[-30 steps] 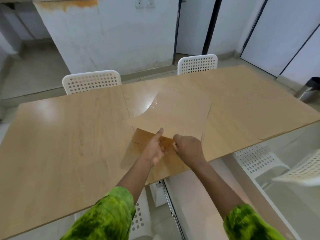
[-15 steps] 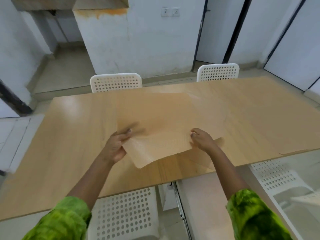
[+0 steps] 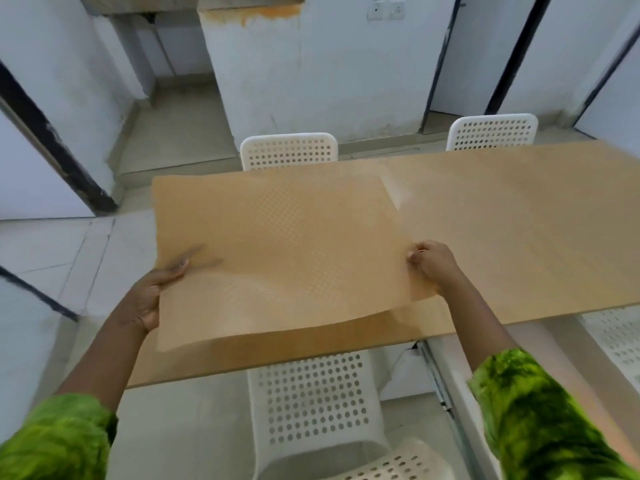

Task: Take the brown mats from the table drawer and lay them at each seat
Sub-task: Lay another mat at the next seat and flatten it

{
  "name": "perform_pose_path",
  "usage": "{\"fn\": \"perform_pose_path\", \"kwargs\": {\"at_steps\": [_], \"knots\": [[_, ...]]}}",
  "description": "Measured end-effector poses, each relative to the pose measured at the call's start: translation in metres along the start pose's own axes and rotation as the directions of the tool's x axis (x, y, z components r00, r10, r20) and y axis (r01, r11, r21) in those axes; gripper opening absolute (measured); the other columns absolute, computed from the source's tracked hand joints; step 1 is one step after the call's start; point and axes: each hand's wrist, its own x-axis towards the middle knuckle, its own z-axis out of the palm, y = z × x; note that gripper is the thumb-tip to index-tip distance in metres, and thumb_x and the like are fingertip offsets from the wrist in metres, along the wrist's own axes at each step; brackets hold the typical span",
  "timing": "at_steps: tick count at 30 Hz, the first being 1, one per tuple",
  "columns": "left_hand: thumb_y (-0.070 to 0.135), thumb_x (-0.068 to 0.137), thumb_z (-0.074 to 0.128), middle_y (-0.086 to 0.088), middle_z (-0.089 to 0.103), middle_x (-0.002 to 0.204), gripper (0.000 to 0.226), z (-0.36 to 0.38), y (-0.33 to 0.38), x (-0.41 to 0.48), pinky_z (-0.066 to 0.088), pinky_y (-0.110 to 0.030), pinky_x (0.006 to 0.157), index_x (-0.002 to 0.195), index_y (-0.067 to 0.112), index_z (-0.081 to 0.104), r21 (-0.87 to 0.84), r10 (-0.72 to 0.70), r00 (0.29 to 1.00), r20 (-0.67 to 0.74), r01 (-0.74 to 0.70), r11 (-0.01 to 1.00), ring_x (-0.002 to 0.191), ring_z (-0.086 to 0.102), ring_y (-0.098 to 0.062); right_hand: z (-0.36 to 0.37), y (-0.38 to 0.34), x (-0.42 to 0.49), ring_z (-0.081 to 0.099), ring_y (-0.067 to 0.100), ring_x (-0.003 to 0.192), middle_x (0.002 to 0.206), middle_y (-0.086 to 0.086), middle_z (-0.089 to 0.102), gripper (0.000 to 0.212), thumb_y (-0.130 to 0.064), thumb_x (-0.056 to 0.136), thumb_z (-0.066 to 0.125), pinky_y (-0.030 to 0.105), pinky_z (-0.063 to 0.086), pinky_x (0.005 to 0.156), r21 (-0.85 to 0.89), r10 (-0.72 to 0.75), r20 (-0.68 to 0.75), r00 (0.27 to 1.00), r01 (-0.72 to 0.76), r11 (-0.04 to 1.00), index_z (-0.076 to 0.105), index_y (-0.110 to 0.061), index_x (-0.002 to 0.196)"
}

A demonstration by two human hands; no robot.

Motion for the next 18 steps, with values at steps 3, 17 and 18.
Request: {"fn": "perform_pose_path", "kwargs": {"at_steps": [3, 17, 18], "knots": [[0.001, 0.093, 0.037, 0.000, 0.075, 0.093, 0.039, -0.037, 0.007, 0.005, 0.060, -0.029, 0.070, 0.125, 0.014, 0.056, 0.033, 0.031, 0.998, -0.050, -0.030, 0.999, 0.078, 0.072, -0.013, 0.034, 0.000, -0.013, 0.051, 0.020, 0.073, 0.073, 0.000, 0.056, 0.028, -0.002, 0.085, 0.054, 0.030, 0.041, 0.064, 0.218, 0.048, -0.032, 0.998, -0.040, 0.975, 0.055, -0.017, 0.062], [-0.002, 0.084, 0.055, -0.013, 0.059, 0.123, 0.047, -0.097, -0.075, 0.011, 0.046, -0.040, 0.089, 0.131, 0.004, 0.050, 0.535, 0.048, 0.883, -0.468, 0.239, 0.810, 0.107, 0.055, -0.031, 0.080, 0.025, -0.045, 0.052, 0.026, 0.098, 0.126, 0.014, 0.057, 0.033, -0.003, 0.092, 0.048, 0.031, 0.040, 0.079, 0.000, 0.138, 0.046, 0.989, -0.138, 0.990, 0.056, -0.012, 0.123], [0.002, 0.084, 0.057, -0.012, 0.060, 0.119, 0.045, -0.097, -0.078, 0.009, 0.045, -0.039, 0.088, 0.128, 0.003, 0.052, 0.594, 0.088, 0.872, -0.482, 0.251, 0.765, 0.106, 0.055, -0.032, 0.081, 0.025, -0.048, 0.052, 0.028, 0.104, 0.131, 0.015, 0.053, 0.042, -0.001, 0.092, 0.047, 0.031, 0.040, 0.083, -0.041, 0.127, 0.077, 0.989, -0.124, 0.991, 0.049, -0.013, 0.133]]}}
